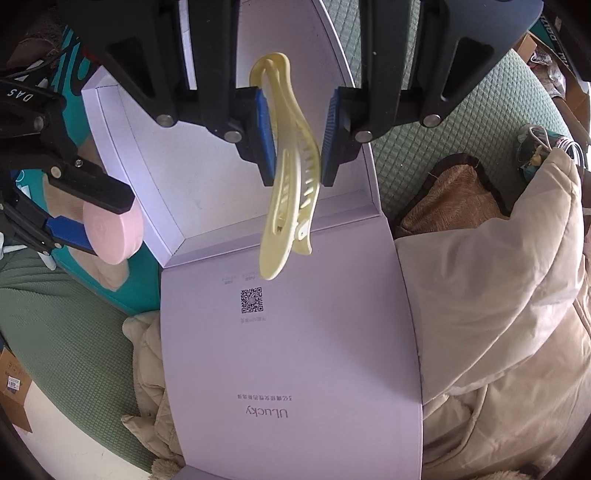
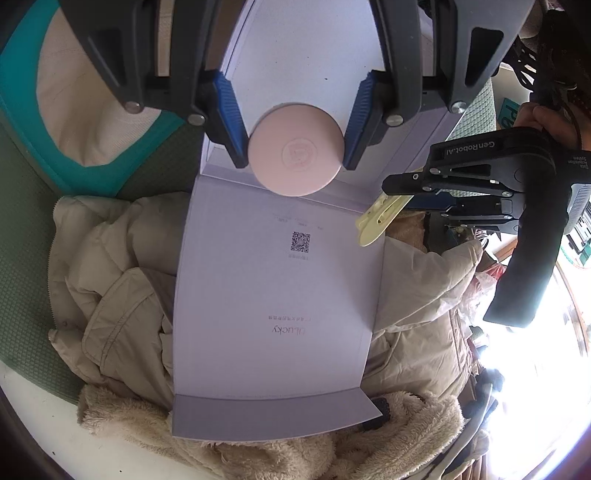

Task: Organize objects
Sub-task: 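Carry the yellow clip and pink compact with both tools into the white box, then open both tools to release the clip and compact inside the box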

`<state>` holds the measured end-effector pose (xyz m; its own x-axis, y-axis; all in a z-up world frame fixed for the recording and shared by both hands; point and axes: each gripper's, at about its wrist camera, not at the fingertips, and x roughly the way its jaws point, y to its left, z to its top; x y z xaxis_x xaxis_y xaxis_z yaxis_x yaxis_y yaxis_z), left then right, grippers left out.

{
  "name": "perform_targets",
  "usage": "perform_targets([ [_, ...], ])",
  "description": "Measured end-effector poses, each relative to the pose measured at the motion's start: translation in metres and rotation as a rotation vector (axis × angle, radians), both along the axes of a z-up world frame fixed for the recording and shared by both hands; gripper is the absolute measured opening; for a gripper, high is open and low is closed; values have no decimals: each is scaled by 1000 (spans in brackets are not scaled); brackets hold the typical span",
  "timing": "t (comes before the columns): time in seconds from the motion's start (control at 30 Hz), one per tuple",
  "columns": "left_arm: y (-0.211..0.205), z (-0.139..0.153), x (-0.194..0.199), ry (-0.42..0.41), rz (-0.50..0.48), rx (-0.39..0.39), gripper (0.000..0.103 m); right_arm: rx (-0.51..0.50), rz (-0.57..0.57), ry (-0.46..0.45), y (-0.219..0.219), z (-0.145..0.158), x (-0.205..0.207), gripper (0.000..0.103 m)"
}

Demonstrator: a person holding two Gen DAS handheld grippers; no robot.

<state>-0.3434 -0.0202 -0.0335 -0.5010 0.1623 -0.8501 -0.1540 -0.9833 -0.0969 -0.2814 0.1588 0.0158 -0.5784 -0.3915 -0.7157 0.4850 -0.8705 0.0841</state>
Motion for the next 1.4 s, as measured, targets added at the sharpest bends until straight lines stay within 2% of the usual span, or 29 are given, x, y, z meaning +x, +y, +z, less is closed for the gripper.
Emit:
perform_targets([
  [0.23,0,-19,-14,-20,3,-14,23,22,8,-36,-8,-17,-15,52],
  [0.47,-2,-32,-19,-42,-8,9,23,53,27,-73,-16,-29,-24,52],
  [0.67,8,-46,-20,-50,-19,-54,23,98,23,-94,-23,-42,-29,52],
  [0.83,15,-59,-23,-74,-35,-53,23,118,26,-118,-28,-53,-30,52],
  [1.13,20,-71,-22,-98,-33,-42,23,142,19,-126,-25,-62,-34,52],
  [1.4,28,-75,-17,-81,-49,-40,23,180,15,-169,-26,-70,-38,53],
])
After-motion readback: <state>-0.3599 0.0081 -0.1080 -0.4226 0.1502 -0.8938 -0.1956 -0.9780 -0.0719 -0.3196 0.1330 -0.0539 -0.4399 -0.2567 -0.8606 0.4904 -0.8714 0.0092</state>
